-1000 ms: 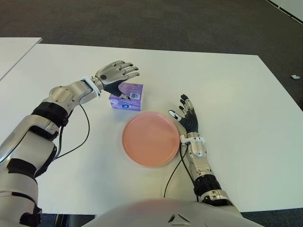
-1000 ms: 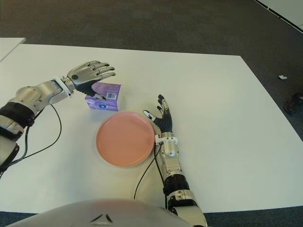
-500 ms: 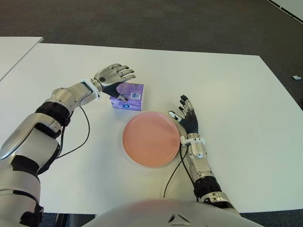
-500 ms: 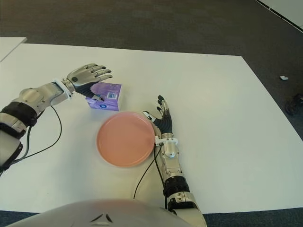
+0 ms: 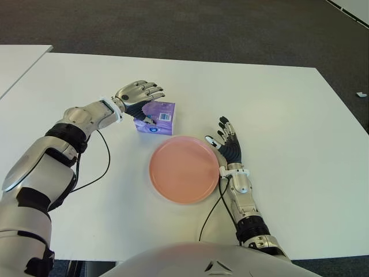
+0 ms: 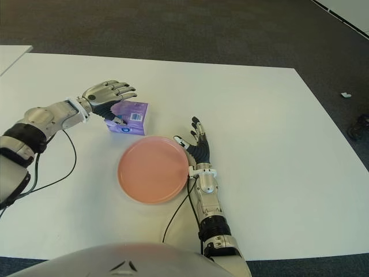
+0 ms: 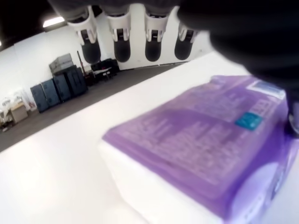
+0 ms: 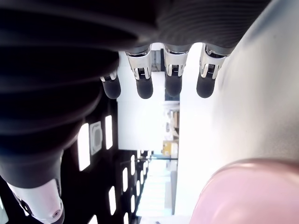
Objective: Put the tissue paper into the plate.
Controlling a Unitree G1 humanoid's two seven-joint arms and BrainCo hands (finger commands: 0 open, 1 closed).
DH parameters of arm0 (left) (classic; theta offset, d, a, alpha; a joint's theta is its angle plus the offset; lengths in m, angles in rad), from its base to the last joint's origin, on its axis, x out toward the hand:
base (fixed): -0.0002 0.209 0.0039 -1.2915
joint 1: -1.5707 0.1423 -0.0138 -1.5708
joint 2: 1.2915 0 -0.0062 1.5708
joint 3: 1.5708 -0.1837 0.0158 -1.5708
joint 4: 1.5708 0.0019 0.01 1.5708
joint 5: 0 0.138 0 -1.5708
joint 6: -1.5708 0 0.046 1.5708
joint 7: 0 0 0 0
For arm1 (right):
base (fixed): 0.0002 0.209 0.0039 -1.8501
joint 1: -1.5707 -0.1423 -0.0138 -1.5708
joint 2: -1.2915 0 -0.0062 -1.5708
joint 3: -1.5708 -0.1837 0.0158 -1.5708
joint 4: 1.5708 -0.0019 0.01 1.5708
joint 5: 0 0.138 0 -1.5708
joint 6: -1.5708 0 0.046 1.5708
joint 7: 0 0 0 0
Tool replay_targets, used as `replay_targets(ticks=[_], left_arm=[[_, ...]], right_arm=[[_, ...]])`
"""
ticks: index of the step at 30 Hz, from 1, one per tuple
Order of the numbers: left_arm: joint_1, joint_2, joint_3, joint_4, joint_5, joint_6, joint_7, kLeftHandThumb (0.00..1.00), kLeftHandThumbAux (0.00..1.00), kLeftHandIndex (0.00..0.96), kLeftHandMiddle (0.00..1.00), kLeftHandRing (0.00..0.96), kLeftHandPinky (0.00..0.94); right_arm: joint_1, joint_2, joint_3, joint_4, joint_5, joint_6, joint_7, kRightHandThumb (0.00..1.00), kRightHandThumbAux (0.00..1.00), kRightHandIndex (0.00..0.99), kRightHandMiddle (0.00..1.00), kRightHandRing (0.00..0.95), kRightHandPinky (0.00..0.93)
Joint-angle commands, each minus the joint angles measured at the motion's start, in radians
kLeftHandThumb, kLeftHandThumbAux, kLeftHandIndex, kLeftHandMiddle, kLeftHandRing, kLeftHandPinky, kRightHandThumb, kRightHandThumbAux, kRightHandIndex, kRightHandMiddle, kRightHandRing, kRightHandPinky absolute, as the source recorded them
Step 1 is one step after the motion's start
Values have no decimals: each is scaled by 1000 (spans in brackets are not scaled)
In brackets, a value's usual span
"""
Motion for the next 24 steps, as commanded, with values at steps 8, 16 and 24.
replay_targets(ticks=[8, 16, 24], left_arm=[[5, -12, -6, 22, -47, -24, -114, 3, 333, 0, 0, 0, 0], [13, -14, -6, 21, -66, -29, -147, 2, 336, 0, 0, 0, 0], [17, -15, -7, 21, -74, -31, -158, 2, 338, 0, 0, 0, 0]], right_arm=[[70, 1, -5, 45, 15, 53, 13, 29, 703, 0, 0, 0, 0], [68, 1, -7, 47, 13, 55, 10, 24, 704, 0, 0, 0, 0], [71, 2, -5, 44, 13, 52, 13, 15, 711, 0, 0, 0, 0]])
